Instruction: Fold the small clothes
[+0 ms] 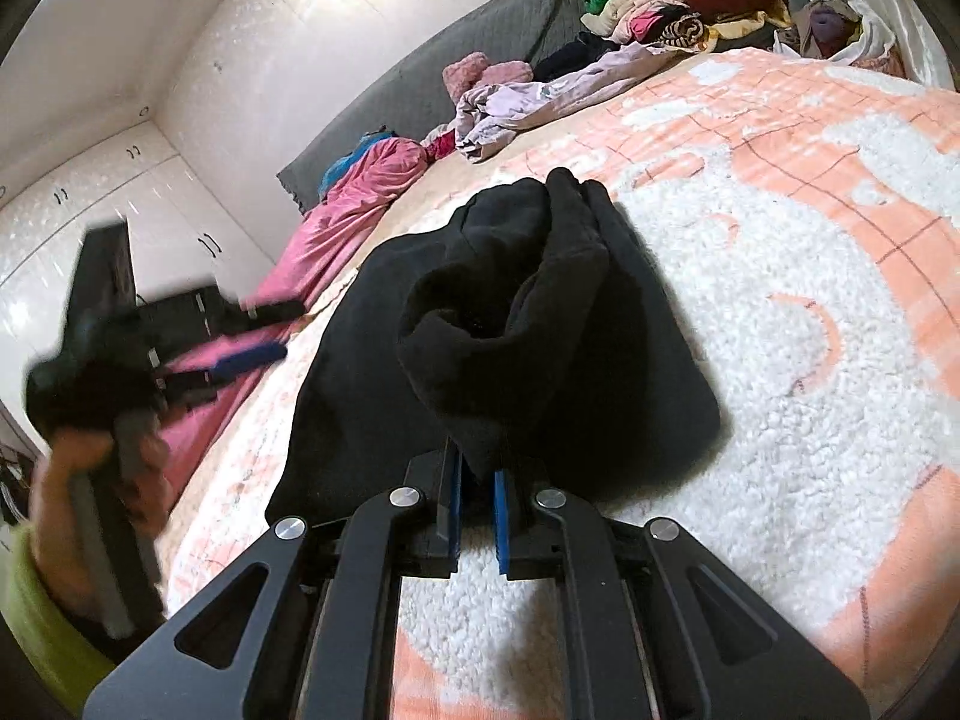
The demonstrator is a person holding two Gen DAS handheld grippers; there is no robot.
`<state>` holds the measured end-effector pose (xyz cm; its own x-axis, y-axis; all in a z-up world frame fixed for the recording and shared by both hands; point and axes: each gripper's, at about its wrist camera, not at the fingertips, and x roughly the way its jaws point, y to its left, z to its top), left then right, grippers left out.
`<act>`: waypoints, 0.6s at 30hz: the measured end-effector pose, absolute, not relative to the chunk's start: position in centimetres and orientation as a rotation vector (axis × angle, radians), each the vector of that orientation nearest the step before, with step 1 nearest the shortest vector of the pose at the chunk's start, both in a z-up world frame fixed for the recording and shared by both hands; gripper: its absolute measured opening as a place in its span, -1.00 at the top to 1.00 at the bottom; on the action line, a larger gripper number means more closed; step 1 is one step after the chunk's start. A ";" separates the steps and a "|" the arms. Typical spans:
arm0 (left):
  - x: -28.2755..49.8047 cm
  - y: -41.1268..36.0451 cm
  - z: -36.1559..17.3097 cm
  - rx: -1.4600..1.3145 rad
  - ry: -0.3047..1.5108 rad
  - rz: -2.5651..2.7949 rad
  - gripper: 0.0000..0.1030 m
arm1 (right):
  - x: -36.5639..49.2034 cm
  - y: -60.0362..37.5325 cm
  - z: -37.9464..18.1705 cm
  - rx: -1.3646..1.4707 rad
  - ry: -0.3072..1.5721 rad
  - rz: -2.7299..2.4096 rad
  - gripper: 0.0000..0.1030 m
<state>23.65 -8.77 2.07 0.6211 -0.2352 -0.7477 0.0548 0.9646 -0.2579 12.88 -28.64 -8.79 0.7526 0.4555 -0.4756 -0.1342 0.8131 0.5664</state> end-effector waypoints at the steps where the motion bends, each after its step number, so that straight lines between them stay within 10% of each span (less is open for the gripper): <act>1: 23.6 -8.6 0.9 -0.227 0.906 -0.176 0.16 | 12.6 -28.5 -8.7 0.521 0.651 0.335 0.84; 12: 22.5 -10.6 -0.7 -0.141 0.870 -0.214 0.37 | 11.0 -31.1 -4.1 0.407 0.579 0.217 0.67; 18: 20.7 -10.0 -0.7 -0.160 0.867 -0.242 0.26 | 15.0 -30.8 -2.5 0.350 0.658 0.299 0.15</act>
<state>20.70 -10.01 -0.72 0.6224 -0.2746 -0.7329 0.1454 0.9607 -0.2365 14.96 -30.81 -2.51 0.7526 0.3774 -0.5396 -0.1592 0.8995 0.4069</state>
